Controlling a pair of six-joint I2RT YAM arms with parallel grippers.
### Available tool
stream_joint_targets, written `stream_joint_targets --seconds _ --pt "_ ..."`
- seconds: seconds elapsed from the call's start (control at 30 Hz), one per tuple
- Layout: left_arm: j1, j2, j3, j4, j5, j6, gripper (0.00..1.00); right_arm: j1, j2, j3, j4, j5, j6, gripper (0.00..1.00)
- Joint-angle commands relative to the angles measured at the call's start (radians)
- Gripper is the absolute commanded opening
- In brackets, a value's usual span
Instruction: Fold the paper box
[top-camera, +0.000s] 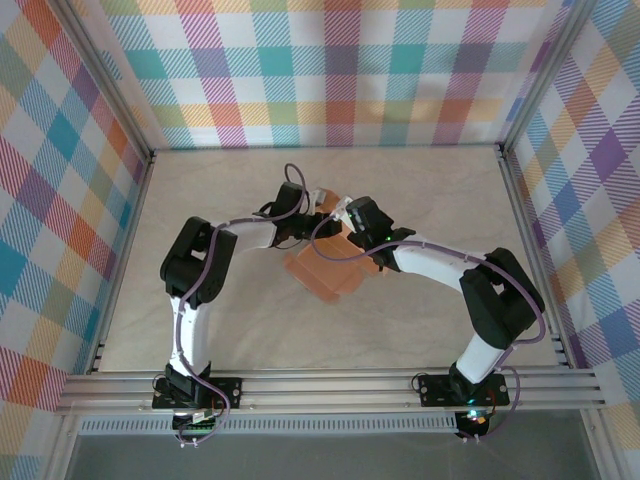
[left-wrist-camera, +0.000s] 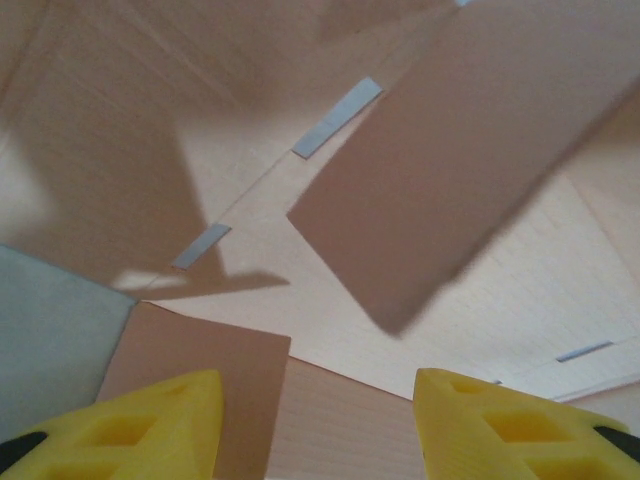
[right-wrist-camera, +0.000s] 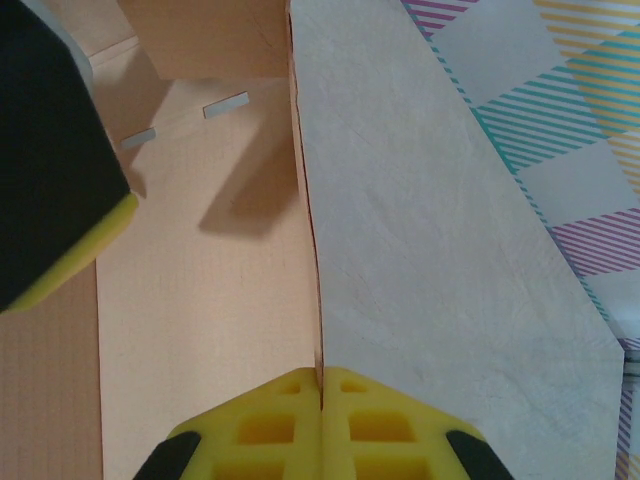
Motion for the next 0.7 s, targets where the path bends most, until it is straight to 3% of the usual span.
stream_joint_targets --seconds 0.0,0.23,0.33,0.67 --pt "-0.028 0.051 0.025 -0.139 -0.049 0.047 0.54 -0.004 0.007 0.024 0.012 0.001 0.039 0.0" --pt "-0.043 0.053 0.056 -0.193 -0.081 0.055 0.56 -0.004 -0.001 0.02 0.013 0.004 0.039 0.0" --pt "-0.042 -0.015 0.016 -0.154 -0.088 0.049 0.58 -0.004 -0.005 0.012 0.019 0.009 0.031 0.0" --pt "-0.004 -0.286 -0.146 -0.099 -0.267 0.094 0.63 -0.008 -0.036 -0.05 0.122 0.005 -0.069 0.0"
